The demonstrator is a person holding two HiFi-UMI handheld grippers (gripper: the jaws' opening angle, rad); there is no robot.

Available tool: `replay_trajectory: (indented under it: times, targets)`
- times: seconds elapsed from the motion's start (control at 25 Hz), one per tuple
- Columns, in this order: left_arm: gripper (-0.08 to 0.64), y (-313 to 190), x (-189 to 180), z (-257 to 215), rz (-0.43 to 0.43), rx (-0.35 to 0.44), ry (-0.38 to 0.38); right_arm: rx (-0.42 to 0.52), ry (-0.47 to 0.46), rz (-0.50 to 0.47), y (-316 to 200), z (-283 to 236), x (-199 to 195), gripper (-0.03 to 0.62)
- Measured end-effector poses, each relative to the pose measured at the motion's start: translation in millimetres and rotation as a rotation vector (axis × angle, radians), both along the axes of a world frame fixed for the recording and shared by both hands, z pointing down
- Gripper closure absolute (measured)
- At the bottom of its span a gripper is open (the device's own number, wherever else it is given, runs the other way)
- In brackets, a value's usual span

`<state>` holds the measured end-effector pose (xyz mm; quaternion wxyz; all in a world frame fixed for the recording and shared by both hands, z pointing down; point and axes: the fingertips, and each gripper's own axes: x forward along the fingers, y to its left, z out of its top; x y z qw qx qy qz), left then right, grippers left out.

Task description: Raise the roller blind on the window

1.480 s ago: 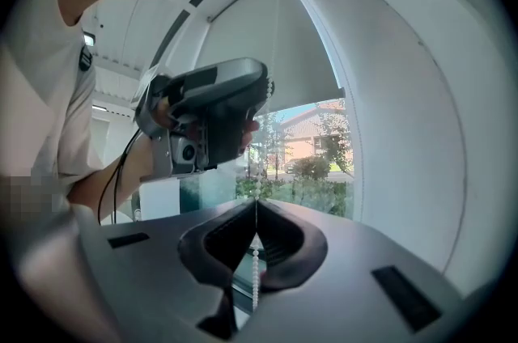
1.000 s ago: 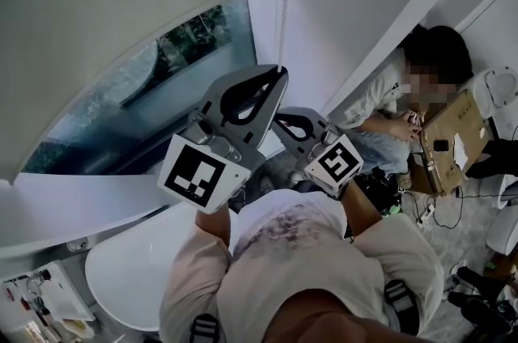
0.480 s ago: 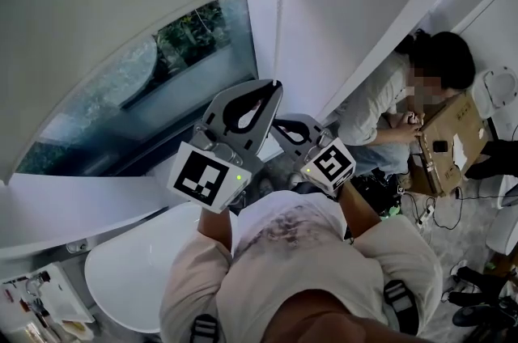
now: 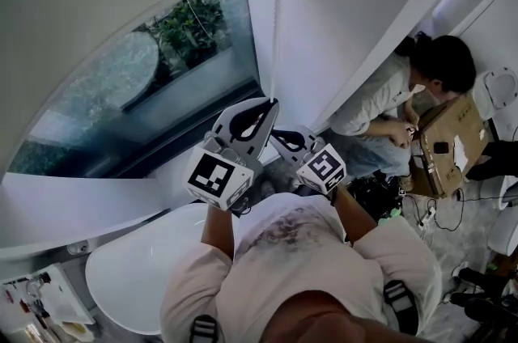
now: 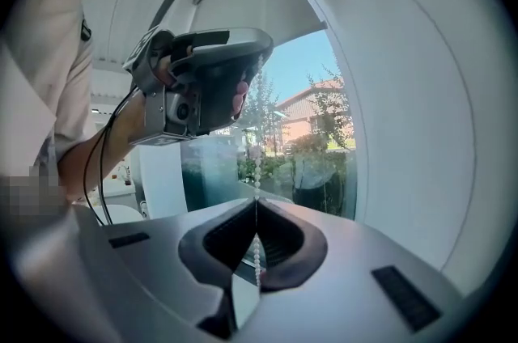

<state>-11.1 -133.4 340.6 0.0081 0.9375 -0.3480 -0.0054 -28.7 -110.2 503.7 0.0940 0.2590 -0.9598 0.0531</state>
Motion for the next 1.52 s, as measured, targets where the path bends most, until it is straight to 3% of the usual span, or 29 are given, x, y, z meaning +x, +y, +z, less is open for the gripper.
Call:
replay_trajectory:
  times: [1.0,1.4,1.52]
  targets:
    - [0.555,5.5,-4.7,92.2,0.009,-0.131,-0.022,-0.148,0.075,0.001,10.2,89.6,3.5,0.532]
    - [0.555,4.1,-2.7,89.4,0.009,-0.110,-0.030,-0.109,0.044,-0.017,22.8,61.6,8.0,0.526]
    - [0.555,3.6,-6.0,88.4,0.003,-0.105,-0.032,-0.084,0.004,-0.011,25.3,28.8,16.7,0.442]
